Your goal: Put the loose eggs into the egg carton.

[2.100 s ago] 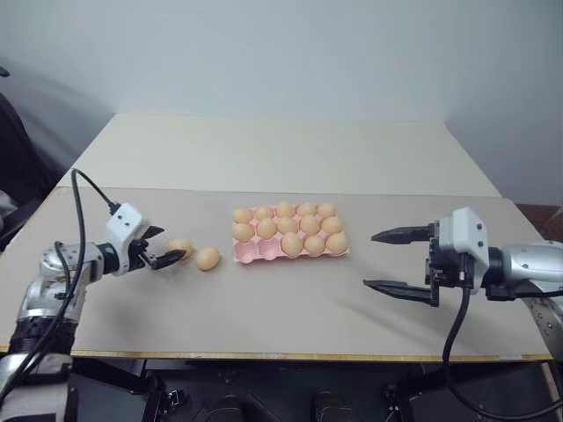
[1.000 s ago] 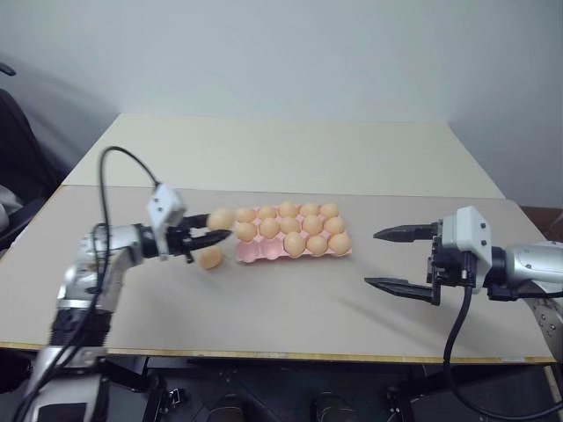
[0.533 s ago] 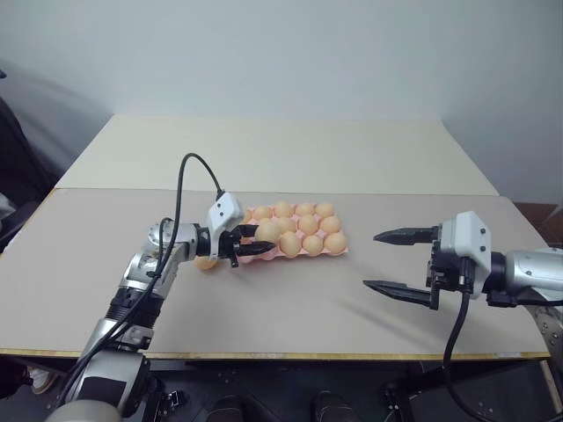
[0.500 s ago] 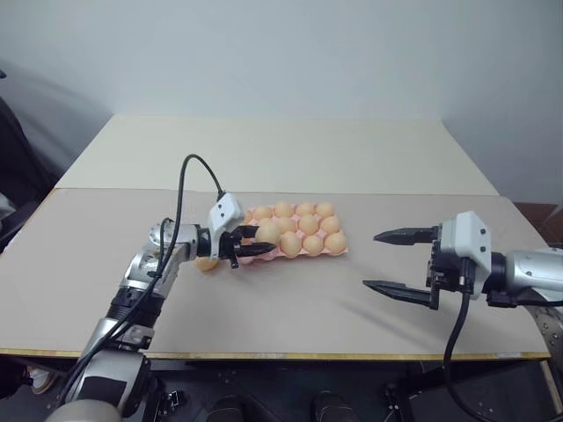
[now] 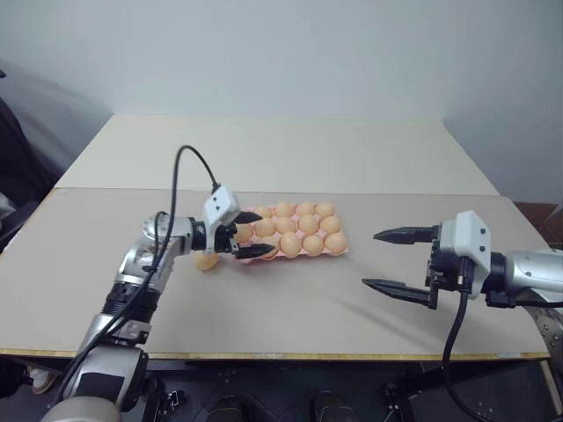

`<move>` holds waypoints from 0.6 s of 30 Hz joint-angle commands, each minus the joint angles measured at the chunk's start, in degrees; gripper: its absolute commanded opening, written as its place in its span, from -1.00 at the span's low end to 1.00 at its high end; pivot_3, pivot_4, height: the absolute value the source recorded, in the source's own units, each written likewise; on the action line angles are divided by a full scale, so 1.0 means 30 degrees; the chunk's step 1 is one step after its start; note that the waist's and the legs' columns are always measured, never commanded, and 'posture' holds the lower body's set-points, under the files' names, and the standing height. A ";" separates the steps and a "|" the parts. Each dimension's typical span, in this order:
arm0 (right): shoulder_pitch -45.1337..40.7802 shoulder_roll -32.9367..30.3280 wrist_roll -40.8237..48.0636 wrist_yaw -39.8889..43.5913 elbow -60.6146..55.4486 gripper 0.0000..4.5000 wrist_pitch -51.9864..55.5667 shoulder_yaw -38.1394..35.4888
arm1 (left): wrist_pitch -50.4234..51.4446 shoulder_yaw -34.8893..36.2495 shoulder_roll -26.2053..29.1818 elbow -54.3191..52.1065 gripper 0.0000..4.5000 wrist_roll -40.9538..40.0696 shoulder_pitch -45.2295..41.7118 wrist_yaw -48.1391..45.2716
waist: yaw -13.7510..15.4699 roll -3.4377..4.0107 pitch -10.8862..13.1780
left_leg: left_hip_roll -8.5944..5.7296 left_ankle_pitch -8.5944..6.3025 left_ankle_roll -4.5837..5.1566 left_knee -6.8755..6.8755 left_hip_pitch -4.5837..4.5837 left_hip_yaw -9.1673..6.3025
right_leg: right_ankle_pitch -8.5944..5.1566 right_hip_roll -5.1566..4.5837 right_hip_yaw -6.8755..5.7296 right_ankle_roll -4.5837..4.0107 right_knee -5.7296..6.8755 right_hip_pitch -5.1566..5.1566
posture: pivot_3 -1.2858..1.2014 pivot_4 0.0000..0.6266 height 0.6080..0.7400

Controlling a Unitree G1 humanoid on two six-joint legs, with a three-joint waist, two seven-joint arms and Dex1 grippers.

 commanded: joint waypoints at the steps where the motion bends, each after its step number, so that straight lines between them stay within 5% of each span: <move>1: -0.0196 0.0040 0.0260 0.0101 -0.0206 1.00 -0.0272 -0.0423 | 0.0489 0.2135 0.1628 -0.2095 0.99 -0.1463 0.0585 -0.0562 | -0.0043 0.0001 0.0000 | 0.0001 0.0000 0.0000 0.0000 0.0001 0.0000 | 0.0000 0.0000 0.0001 0.0000 0.0002 -0.0001 | 0.03 -0.52 1.00; 10: -0.0646 0.0064 -0.0049 0.0686 0.0768 1.00 -0.0616 -0.0139 | 0.1140 0.8655 0.6430 -0.5298 0.99 -0.4276 0.7976 -0.2209 | -0.0048 0.0004 0.0002 | 0.0016 0.0000 -0.0001 -0.0007 0.0026 0.0013 | -0.0002 -0.0006 -0.0005 0.0001 0.0009 0.0004 | 0.03 -0.52 1.00; 18: -0.0785 -0.0118 -0.0037 0.1259 0.1116 1.00 -0.0603 -0.0174 | 0.2781 1.2524 0.6725 -0.8485 0.99 -0.6009 1.4419 -0.1921 | 0.0078 0.0004 0.0004 | 0.0032 -0.0001 -0.0001 -0.0013 0.0033 0.0025 | -0.0005 -0.0009 -0.0017 -0.0004 0.0003 0.0003 | 0.03 -0.52 1.00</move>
